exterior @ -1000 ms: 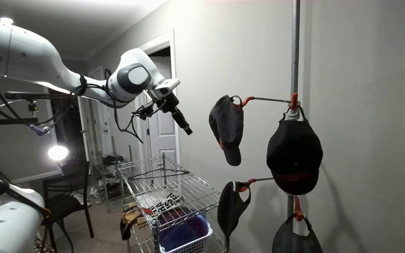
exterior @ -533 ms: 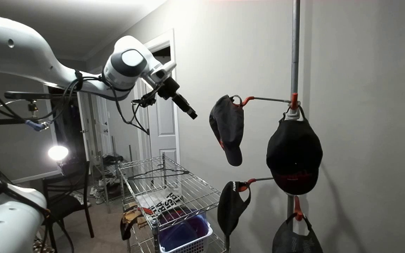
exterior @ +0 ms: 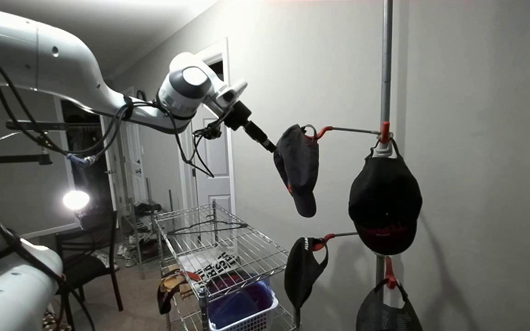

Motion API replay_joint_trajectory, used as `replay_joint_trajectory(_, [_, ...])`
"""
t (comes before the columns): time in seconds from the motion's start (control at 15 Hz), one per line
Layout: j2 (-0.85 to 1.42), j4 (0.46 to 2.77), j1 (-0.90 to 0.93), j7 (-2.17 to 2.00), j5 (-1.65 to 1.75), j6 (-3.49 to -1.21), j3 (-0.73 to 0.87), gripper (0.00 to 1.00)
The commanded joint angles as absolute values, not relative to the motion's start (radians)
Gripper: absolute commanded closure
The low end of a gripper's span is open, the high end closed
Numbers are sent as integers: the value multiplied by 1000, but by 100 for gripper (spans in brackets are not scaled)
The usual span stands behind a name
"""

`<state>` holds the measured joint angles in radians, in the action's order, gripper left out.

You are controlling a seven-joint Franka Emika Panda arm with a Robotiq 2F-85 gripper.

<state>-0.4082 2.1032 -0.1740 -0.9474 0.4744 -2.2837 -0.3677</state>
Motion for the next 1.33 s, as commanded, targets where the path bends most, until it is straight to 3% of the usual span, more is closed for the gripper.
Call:
replay_joint_trajectory(0.0, [-330, 2053, -156, -1006, 546, -2303, -356, 0])
replay_joint_trajectory(0.07, [-319, 2048, -149, -1007, 561, -2308, -351, 25])
replay_joint_trajectory(0.2, [-305, 2038, -130, -1003, 587, -2306, -346, 32])
replay_joint_trajectory(0.8, [-264, 2011, -56, -999, 685, -2287, -325, 91])
replay_joint_trajectory(1.07, [-267, 2018, -42, -1011, 712, -2282, -311, 99])
replay_joint_trajectory(1.27, [-275, 2020, -33, -1020, 731, -2276, -305, 97])
